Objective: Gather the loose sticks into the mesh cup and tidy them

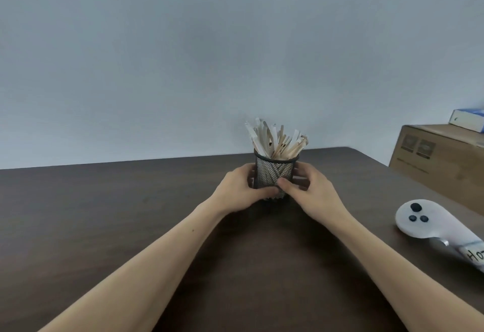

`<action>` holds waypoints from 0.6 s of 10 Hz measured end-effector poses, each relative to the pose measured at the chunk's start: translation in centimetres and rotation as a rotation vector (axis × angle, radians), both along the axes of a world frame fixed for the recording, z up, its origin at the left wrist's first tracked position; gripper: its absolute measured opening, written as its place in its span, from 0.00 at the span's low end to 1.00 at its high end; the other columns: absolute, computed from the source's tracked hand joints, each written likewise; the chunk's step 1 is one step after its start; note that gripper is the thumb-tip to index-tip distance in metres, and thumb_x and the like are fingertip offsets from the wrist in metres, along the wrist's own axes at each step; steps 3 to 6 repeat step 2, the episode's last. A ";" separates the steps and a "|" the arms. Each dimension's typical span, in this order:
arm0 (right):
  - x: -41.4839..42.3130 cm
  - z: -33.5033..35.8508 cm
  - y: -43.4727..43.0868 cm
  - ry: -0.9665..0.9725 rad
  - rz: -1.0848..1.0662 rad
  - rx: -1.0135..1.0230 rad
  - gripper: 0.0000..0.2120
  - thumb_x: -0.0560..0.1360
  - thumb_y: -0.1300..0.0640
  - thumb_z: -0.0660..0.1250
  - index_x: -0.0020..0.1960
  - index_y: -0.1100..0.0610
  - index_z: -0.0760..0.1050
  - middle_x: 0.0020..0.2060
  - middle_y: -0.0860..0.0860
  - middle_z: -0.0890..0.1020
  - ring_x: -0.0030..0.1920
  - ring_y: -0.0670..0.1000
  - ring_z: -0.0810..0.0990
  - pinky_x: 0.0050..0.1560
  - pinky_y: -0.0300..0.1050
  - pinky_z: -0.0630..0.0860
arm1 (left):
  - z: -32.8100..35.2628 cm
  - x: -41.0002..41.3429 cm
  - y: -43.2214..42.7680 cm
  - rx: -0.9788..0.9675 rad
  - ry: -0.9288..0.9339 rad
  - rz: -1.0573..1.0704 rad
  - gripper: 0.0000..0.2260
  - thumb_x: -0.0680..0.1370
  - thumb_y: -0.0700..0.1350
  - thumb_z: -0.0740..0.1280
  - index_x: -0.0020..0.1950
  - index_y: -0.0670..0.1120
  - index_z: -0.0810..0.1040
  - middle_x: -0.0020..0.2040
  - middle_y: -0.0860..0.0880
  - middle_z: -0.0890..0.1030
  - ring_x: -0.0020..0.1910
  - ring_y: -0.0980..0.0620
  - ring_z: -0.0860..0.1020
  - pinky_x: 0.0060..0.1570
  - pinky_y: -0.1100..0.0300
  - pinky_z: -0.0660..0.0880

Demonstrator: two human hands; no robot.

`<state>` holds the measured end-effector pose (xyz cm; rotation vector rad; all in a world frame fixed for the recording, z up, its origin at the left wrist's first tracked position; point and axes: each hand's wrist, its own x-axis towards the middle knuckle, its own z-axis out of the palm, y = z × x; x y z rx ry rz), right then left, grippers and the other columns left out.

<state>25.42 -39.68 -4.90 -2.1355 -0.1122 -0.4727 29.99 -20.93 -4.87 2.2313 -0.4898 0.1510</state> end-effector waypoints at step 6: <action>-0.4 -0.2 0.4 0.008 -0.042 0.060 0.31 0.77 0.48 0.70 0.76 0.56 0.66 0.70 0.51 0.75 0.69 0.50 0.74 0.69 0.47 0.70 | 0.2 -0.9 0.1 0.026 0.058 0.052 0.46 0.72 0.61 0.76 0.82 0.45 0.60 0.78 0.48 0.69 0.77 0.48 0.68 0.72 0.56 0.66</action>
